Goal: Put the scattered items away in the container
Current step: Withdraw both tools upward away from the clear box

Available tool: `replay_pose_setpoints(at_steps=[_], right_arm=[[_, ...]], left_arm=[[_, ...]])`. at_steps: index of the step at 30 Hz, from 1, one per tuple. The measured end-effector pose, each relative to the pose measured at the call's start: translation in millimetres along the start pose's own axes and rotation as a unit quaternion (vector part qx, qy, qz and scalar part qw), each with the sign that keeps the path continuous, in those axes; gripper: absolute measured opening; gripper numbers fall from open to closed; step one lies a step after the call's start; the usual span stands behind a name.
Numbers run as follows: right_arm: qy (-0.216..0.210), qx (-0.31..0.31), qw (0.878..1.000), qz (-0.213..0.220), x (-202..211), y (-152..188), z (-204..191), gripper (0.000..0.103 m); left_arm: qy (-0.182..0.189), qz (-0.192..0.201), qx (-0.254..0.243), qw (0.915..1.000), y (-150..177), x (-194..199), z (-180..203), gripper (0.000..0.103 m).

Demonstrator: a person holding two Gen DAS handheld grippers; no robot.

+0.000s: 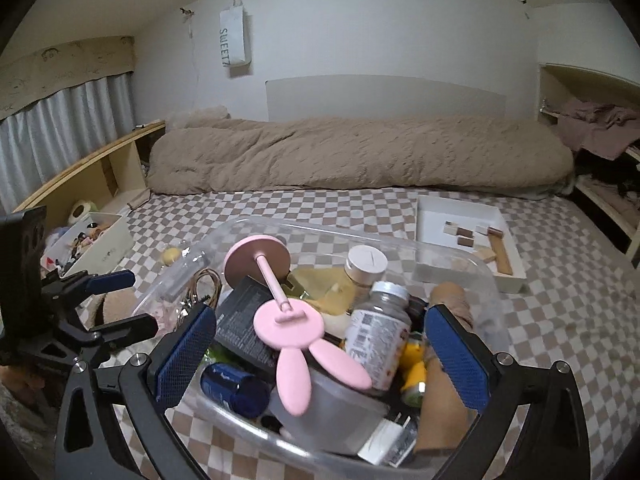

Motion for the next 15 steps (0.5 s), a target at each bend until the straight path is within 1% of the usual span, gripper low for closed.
replay_pose_setpoints(at_steps=[5,15], right_arm=[[0.022,0.003,1.000,0.017,18,11,0,0.103],[0.043,-0.013,0.999,0.031,43,30,7,0.103]], left_arm=[[-0.001,0.001,-0.012,0.9999,2,6,12,0.103],[-0.014,0.007,-0.012,0.9998,2,23,19,0.103]])
Point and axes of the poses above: each gripper's, at about its wrist camera, not at the fingertips, and x roughly against the way its jaws point, z to its right, y to its underside, the point moved 4 cm from there along -x, roughly the way its jaws point
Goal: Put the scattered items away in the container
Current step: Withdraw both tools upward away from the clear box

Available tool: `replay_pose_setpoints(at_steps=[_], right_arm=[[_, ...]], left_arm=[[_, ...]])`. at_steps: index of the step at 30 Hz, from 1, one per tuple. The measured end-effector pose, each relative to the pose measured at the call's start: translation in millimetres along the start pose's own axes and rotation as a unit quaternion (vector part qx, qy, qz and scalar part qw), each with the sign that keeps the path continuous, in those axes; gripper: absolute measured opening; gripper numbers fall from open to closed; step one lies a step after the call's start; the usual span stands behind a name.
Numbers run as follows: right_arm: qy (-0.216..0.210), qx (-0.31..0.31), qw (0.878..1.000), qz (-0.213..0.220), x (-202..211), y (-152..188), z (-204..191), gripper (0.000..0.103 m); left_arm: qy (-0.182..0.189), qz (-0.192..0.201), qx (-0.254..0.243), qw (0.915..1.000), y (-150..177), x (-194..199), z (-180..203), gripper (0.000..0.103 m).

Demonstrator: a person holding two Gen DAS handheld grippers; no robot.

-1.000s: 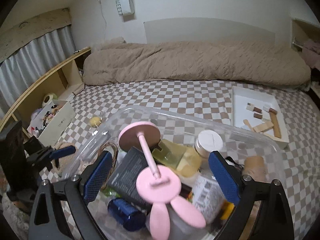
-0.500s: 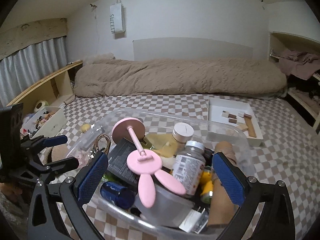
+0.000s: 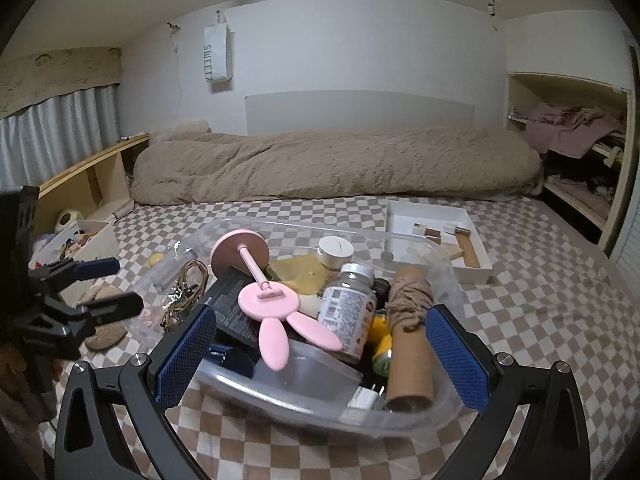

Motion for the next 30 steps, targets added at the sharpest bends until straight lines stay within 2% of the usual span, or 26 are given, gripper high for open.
replay_pose_setpoints(at_steps=[19,30], right_arm=[[-0.002,-0.008,1.000,0.014,39,15,0,0.103],[-0.021,-0.003,1.000,0.016,41,16,-23,0.103]], left_arm=[[-0.041,0.021,-0.020,0.9987,3,40,13,0.103],[-0.081,0.039,-0.005,0.9959,7,74,-16,0.103]])
Point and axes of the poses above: each gripper's, at about its wrist camera, not at the fingertips, and x roughly against the way its jaws point, z to its right, y to its underside, the point moved 4 cm from there along -x, roughly the way its jaws point
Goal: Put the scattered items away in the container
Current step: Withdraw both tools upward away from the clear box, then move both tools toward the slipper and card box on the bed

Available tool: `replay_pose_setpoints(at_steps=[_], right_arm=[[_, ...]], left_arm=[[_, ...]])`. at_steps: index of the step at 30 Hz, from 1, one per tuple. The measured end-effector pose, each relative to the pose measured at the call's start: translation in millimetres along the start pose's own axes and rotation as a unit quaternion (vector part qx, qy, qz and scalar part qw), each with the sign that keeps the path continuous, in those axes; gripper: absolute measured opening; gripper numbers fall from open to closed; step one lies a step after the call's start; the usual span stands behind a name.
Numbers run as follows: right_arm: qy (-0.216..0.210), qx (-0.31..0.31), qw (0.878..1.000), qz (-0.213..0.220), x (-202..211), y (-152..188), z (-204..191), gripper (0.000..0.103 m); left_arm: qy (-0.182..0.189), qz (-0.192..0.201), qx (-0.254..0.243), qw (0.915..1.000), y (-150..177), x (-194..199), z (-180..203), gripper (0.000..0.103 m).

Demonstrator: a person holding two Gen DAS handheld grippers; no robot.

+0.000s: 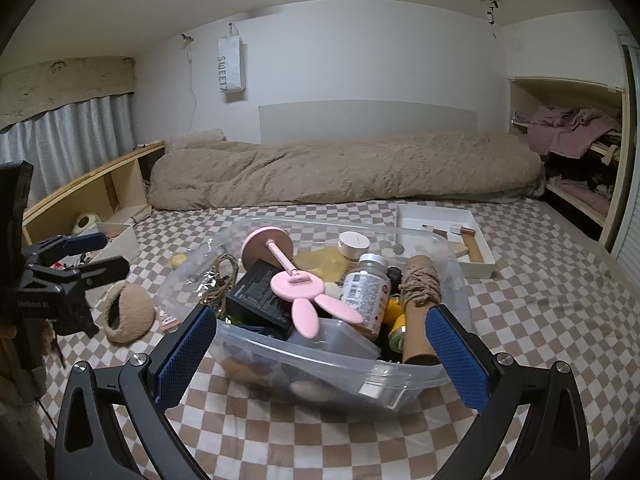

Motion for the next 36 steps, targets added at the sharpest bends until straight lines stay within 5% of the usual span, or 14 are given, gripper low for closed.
replay_pose_setpoints(at_steps=[14,36], right_arm=[[-0.032,0.022,0.999,0.001,-8,0,-45,0.103],[-0.151,0.094,0.984,-0.013,-34,19,-174,0.103]], left_arm=[[-0.082,0.008,0.005,0.9966,55,53,-68,0.103],[-0.159,0.014,0.100,0.9822,145,95,-169,0.103]])
Point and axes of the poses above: each gripper's, at about its wrist camera, not at the fingertips, and x roughly against the way its jaws point, z to its right, y to its underside, the point moved 4 cm from there along -x, roughly the way its jaws point
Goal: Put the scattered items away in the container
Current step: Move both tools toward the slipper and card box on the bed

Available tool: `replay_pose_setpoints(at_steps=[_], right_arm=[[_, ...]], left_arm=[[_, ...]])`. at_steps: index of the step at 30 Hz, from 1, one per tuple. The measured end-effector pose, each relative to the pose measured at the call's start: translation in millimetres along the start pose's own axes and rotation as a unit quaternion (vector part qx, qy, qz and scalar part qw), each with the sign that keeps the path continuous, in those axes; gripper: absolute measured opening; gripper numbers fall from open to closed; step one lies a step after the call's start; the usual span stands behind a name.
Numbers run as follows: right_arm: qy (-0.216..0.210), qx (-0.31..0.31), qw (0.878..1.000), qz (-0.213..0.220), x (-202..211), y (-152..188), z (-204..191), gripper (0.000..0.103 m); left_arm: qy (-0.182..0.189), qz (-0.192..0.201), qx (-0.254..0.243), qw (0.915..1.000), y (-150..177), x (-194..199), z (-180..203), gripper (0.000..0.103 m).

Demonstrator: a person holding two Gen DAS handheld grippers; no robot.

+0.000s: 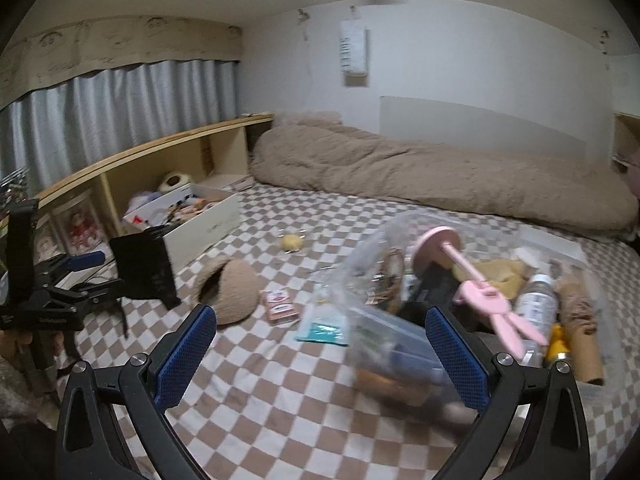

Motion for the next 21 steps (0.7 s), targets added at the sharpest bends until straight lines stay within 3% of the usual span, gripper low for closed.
replay_pose_setpoints(at_steps=[7,21], right_arm=[[-0.033,0.029,0.999,-0.008,-22,13,-36,0.103],[-0.103,0.055,0.988,-0.100,-95,69,-87,0.103]], left_arm=[[-0.028,-0.004,0.030,0.9991,22,-7,-24,0.103],[-0.076,-0.070,0.082,0.9913,89,-44,-66,0.103]])
Point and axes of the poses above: each gripper's, at about its wrist camera, not at the fingertips, and x roughly against the way its jaws point, z to its right, y to its underside, the point moved 4 cm from there along -x, roughly the way its jaws point
